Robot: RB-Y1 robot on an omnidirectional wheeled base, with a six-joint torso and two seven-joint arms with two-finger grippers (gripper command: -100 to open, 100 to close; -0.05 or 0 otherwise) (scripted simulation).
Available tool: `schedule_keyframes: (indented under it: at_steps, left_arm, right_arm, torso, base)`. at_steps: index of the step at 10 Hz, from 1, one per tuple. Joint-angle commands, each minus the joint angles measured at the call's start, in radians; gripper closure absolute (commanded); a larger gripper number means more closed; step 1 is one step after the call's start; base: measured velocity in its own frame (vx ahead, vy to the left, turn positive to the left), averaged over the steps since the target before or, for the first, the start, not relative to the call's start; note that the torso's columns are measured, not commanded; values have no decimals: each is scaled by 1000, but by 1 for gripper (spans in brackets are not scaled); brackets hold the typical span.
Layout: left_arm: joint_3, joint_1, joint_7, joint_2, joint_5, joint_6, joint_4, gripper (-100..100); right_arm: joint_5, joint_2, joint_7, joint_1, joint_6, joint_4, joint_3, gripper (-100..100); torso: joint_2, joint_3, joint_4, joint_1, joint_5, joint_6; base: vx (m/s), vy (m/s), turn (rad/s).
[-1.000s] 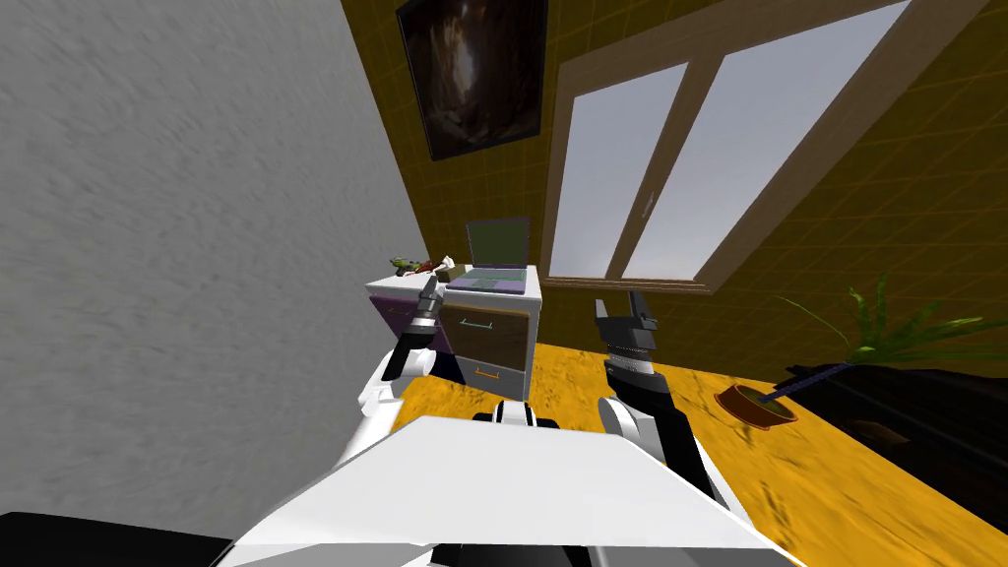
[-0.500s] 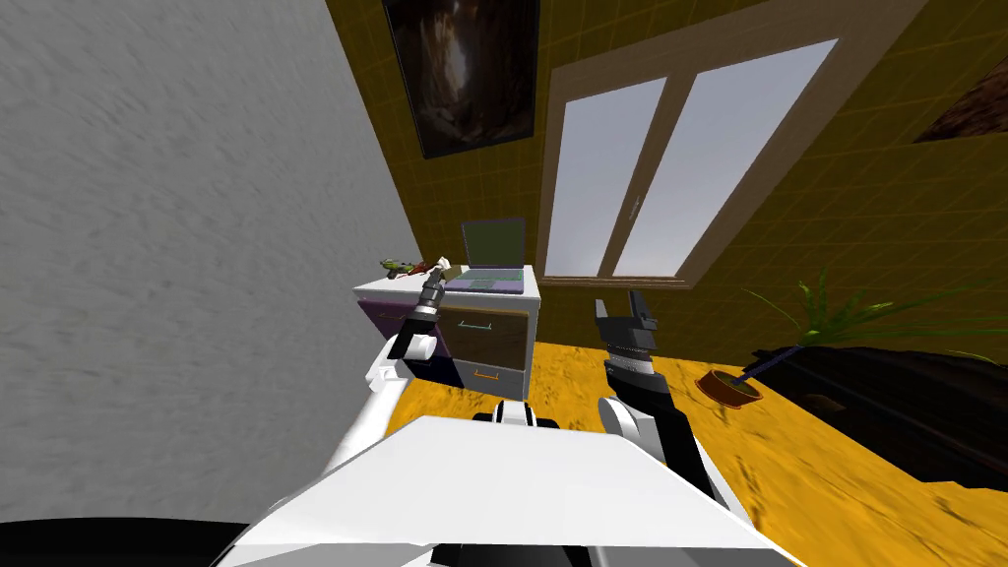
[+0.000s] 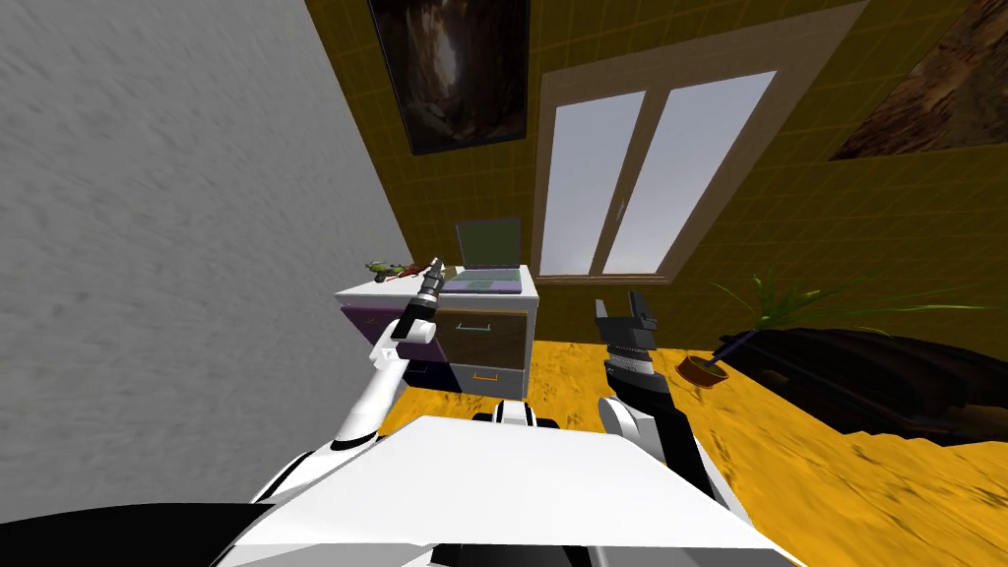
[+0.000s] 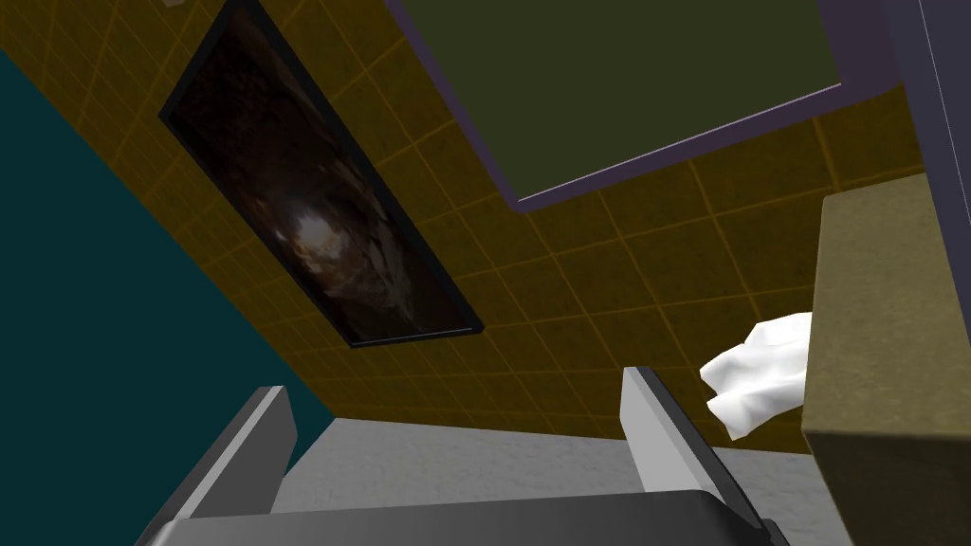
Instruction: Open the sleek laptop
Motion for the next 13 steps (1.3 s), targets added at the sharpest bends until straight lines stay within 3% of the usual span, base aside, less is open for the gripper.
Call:
schedule_keyframes:
  at_steps: [1, 2, 3, 4, 7, 8, 13]
  left_arm:
    - [15, -85, -13, 46, 4, 76, 54, -100]
    - [15, -108, -13, 46, 4, 84, 54, -100]
    - [24, -144, -24, 74, 6, 116, 92, -100]
    - [24, -169, -24, 74, 6, 135, 92, -100]
    - [42, -259, -50, 128, 12, 230, 166, -100]
    - [42, -290, -50, 128, 12, 240, 171, -100]
    - [65, -446, -96, 204, 21, 373, 298, -100]
  right_arm:
    - [0, 0, 0, 0, 0, 0, 0, 0]
    - [0, 0, 0, 0, 0, 0, 0, 0]
    - [0, 0, 0, 0, 0, 0, 0, 0]
    - [0, 0, 0, 0, 0, 0, 0, 0]
    - [0, 0, 0, 0, 0, 0, 0, 0]
    - [0, 0, 0, 0, 0, 0, 0, 0]
    - [0, 0, 0, 0, 0, 0, 0, 0]
  torso:
    - [0, 0, 0, 0, 0, -1]
    - [0, 0, 0, 0, 0, 0]
    - [-1, -1, 0, 0, 0, 0]
    - [-1, -1, 0, 0, 0, 0]
    - [0, 0, 0, 0, 0, 0]
    - [0, 0, 0, 0, 0, 0]
    - [-1, 0, 0, 0, 0, -1]
  base:
    - [-10, 54, -153]
    - [-5, 51, -111]
    - [2, 53, -202]
    - [3, 44, -82]
    - [-6, 56, -157]
    - [-12, 48, -89]
    - [-7, 54, -146]
